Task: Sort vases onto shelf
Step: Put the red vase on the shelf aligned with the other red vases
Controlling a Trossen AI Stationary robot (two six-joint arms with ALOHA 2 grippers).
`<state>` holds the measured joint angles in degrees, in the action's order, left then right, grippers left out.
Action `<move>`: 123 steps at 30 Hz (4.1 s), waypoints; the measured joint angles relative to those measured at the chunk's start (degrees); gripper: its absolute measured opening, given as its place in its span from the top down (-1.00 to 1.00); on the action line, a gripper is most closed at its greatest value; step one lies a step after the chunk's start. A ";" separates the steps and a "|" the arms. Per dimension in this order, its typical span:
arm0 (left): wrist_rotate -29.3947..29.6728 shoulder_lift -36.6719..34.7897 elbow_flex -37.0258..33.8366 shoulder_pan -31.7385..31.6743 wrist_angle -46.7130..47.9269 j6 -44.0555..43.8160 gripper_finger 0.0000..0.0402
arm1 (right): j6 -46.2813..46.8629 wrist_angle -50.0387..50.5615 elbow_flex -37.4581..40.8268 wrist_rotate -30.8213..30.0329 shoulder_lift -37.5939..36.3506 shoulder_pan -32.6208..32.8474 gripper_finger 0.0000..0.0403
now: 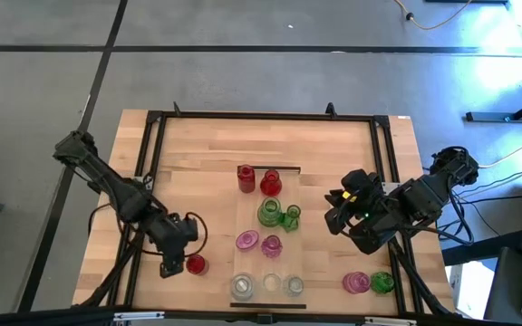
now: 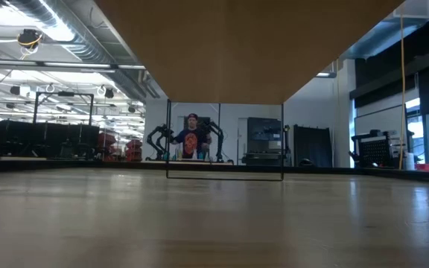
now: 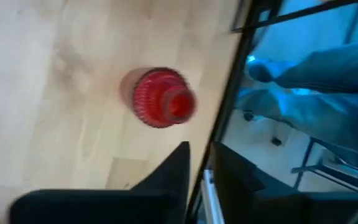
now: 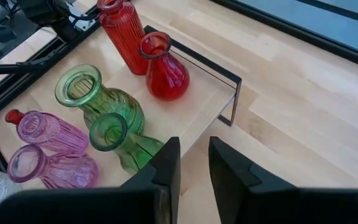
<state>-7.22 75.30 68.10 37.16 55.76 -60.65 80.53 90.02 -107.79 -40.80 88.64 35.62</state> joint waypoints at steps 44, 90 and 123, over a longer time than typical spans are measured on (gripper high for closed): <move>-1.36 9.80 -0.11 -0.41 6.99 2.64 0.91 | -8.54 -6.89 0.00 0.14 0.07 -0.02 0.66; 6.09 8.27 42.33 -15.24 32.14 16.71 0.91 | -69.11 -71.13 -0.04 34.41 12.57 -20.03 -0.12; 4.77 17.76 58.60 -23.68 32.06 28.89 0.91 | -68.83 -73.53 -0.02 37.15 16.44 -23.39 -0.12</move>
<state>-2.45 93.06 126.69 13.48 87.82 -31.76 11.70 16.49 -107.81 -3.65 105.08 12.23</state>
